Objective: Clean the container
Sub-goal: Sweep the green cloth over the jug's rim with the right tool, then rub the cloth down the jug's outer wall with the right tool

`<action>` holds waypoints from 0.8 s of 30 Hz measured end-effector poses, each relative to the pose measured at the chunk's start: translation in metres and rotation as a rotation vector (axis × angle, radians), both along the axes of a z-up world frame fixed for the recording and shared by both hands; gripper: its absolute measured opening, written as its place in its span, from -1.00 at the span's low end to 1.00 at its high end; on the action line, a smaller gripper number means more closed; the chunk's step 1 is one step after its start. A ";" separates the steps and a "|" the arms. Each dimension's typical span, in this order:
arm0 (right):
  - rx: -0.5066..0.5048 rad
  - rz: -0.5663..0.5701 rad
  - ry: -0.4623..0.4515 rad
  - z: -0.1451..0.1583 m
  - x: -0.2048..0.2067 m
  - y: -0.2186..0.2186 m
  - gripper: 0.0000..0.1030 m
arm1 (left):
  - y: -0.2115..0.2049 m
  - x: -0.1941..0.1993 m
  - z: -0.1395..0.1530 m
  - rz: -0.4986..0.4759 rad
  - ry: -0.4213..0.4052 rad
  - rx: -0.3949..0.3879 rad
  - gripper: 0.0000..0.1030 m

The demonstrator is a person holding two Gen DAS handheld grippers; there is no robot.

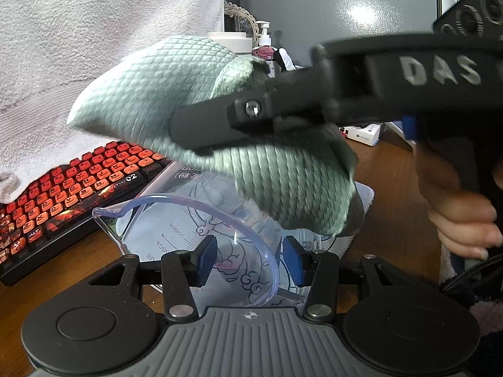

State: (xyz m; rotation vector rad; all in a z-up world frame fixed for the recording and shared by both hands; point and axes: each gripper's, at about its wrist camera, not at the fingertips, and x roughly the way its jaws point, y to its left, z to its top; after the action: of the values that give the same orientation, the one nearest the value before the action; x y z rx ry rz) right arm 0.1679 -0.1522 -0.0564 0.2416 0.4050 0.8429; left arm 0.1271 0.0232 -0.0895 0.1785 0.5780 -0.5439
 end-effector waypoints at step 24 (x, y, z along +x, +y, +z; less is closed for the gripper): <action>-0.048 0.046 -0.017 0.006 0.003 0.021 -0.58 | 0.002 0.002 0.000 0.000 0.001 -0.001 -0.10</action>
State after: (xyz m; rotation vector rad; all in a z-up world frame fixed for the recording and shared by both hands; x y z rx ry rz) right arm 0.1710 -0.1317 -0.0505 0.1806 0.4154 0.8788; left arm 0.1290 0.0248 -0.0894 0.1772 0.5783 -0.5438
